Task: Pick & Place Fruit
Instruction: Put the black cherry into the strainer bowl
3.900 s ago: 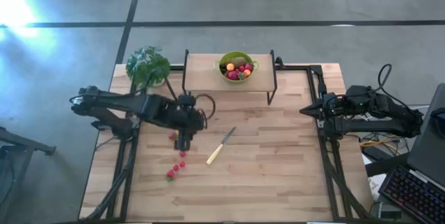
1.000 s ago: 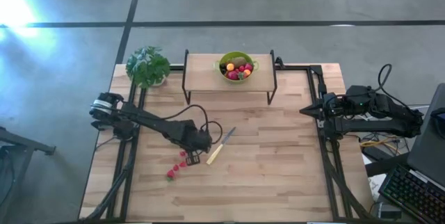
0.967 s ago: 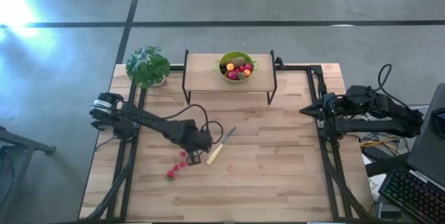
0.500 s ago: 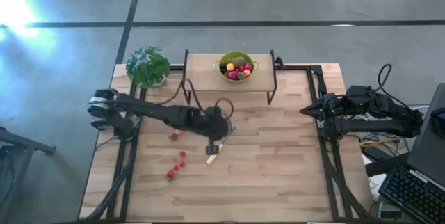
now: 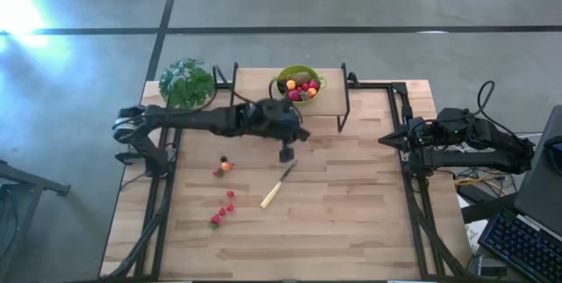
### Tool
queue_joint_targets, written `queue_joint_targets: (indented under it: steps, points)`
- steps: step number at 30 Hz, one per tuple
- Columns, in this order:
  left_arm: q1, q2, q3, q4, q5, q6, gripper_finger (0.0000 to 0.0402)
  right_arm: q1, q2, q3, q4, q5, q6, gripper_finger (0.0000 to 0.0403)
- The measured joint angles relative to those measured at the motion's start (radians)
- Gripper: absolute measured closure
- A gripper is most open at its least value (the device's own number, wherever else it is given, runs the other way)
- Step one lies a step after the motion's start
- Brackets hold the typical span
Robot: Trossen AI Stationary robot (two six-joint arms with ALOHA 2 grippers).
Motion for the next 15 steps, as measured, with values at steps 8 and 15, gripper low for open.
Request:
queue_joint_targets:
  steps: [8,15]
  points:
    - [0.118,0.0,0.015,0.21,0.0,0.023,0.0399,0.0,0.0,0.0,0.0,0.0,0.0,0.0394]
    - [0.209,0.0,0.015,0.321,-0.022,0.031,0.0399,0.0,0.0,0.0,0.0,0.0,0.0,0.0394]
